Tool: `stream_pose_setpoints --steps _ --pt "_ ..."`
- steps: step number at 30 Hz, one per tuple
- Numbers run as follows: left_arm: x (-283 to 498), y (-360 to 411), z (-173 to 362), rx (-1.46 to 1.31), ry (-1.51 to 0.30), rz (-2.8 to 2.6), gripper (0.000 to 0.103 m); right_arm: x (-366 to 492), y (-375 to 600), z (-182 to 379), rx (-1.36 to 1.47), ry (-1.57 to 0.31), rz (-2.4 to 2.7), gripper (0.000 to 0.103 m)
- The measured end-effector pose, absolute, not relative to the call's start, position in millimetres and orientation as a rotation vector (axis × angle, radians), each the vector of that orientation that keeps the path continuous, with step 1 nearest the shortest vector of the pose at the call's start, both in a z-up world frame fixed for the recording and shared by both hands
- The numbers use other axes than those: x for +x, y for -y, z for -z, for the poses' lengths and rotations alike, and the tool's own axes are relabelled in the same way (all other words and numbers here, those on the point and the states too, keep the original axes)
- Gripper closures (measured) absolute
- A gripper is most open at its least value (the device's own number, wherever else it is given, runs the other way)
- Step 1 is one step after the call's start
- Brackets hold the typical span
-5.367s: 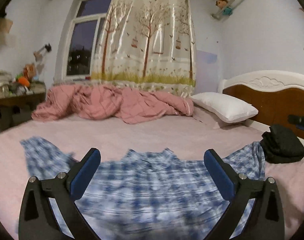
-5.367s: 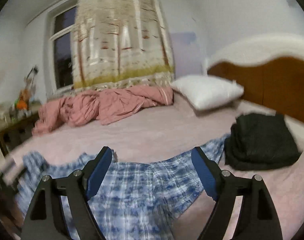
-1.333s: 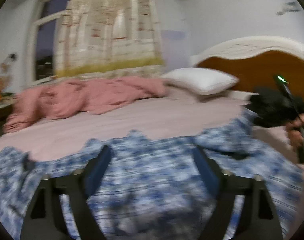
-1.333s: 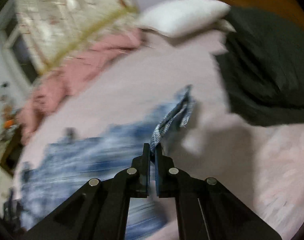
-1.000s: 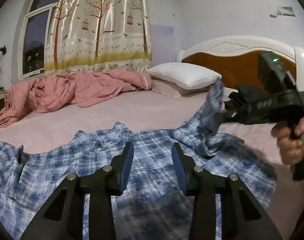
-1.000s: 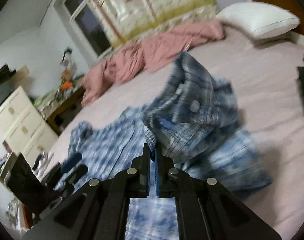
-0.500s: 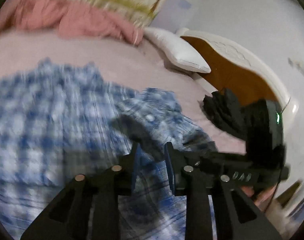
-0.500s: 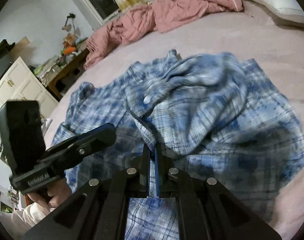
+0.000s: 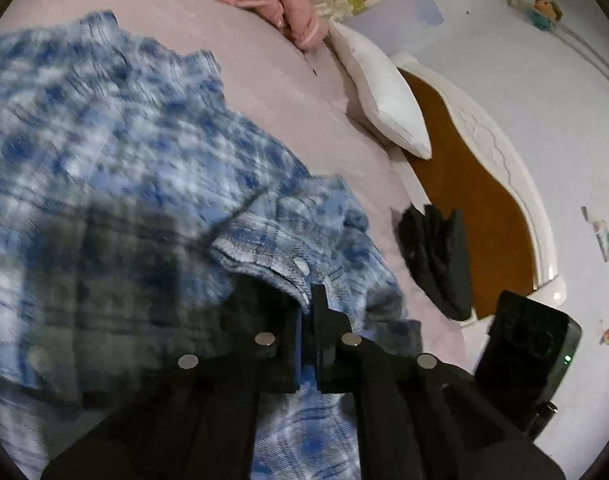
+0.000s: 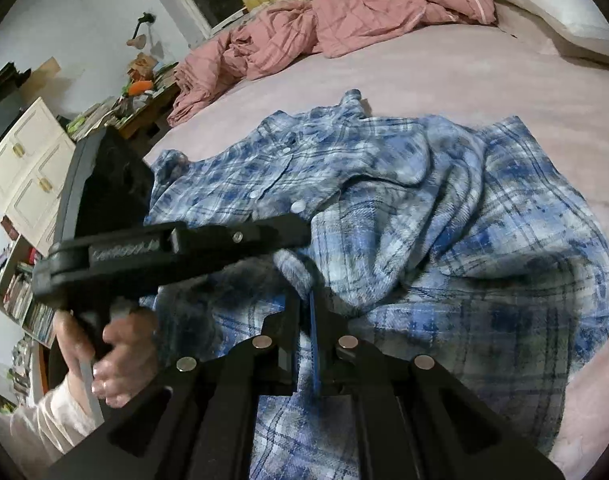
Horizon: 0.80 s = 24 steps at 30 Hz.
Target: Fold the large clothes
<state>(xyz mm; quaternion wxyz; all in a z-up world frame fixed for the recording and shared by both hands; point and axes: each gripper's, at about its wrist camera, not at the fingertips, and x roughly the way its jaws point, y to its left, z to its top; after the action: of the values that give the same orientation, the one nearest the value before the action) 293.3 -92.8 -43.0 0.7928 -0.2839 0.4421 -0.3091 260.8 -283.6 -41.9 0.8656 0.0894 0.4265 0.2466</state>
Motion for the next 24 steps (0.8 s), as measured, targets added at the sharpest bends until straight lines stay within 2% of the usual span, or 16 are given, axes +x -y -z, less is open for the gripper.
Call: stream_pose_setpoints --steps 1,3,5,11,14,16,21,24 --pt "292.9 89.8 37.0 -0.559 -0.929 0.623 0.100 259.5 284.3 39.2 0.171 -0.887 -0.502 0.097" --pt "294.2 80.7 20.0 -0.410 -0.870 0.493 0.100 257.1 287.5 32.0 0.140 -0.865 -0.442 0.087" --pt "301.7 65.7 3.8 -0.288 -0.836 0.375 0.100 254.9 298.5 25.1 0.124 -0.823 -0.357 0.065" --pt "337.5 18.1 -16.1 -0.011 -0.863 0.121 0.100 258.0 347.8 16.3 0.286 -0.754 -0.174 0.064" --pt "354.2 -8.0 -19.6 0.091 -0.865 -0.006 0.100 254.0 365.3 7.8 0.213 -0.685 0.030 0.064" --pt "361.0 -23.8 -21.0 0.103 -0.864 -0.056 0.100 249.3 375.9 2.5 0.171 -0.634 0.137 0.062" --pt "374.8 -59.7 -18.4 0.117 -0.871 -0.197 0.100 254.2 399.1 7.5 0.294 -0.675 0.117 0.062" --pt "383.5 -71.4 -17.1 0.123 -0.878 -0.253 0.100 255.3 394.3 6.0 0.275 -0.676 0.085 0.062"
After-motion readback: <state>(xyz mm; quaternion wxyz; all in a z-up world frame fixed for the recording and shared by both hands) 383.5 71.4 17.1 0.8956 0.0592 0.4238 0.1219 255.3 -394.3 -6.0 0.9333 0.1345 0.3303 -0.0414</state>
